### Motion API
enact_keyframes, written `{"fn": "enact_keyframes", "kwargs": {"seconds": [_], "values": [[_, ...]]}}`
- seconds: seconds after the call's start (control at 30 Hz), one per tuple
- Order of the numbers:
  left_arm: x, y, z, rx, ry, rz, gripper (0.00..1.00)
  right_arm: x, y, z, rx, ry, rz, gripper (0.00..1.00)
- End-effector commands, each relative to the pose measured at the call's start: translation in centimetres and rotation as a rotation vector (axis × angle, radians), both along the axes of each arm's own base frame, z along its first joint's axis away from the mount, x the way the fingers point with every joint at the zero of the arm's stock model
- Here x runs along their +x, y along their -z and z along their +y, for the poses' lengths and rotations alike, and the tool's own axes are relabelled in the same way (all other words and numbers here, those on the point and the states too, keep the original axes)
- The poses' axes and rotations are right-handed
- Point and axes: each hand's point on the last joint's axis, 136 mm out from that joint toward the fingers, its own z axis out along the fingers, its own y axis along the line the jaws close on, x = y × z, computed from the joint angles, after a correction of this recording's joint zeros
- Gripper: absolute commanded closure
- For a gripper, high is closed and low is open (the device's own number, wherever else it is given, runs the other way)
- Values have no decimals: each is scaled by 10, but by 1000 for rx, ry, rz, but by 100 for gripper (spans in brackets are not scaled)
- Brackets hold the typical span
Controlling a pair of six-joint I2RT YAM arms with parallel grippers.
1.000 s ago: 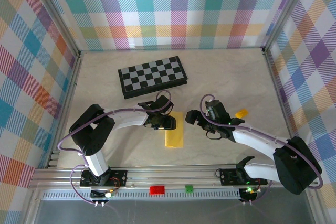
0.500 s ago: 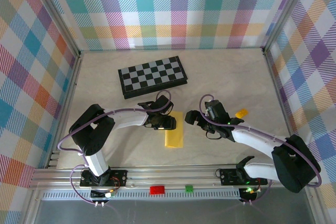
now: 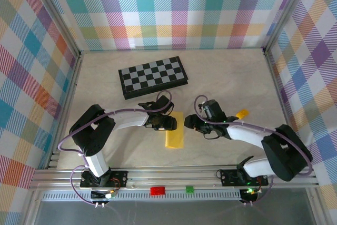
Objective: Fold a paper plane with a square sheet of paper (pick it up from the middle)
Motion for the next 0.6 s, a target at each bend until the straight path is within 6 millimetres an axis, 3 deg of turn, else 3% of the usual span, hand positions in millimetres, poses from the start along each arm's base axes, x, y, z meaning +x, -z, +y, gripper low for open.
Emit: {"fn": "enact_keyframes", "kwargs": {"seconds": [0.0, 0.1, 0.27, 0.57], "values": [[-7, 52, 21, 129, -5, 33, 47, 3, -19, 29, 124, -102, -9, 64], [-7, 53, 22, 130, -6, 34, 47, 2, -14, 37, 132, -119, 19, 83], [-7, 52, 22, 130, -4, 33, 47, 2, -8, 45, 100, -126, 40, 99], [-7, 52, 21, 126, -4, 33, 47, -4, 8, 47, 50, -127, 94, 100]]}}
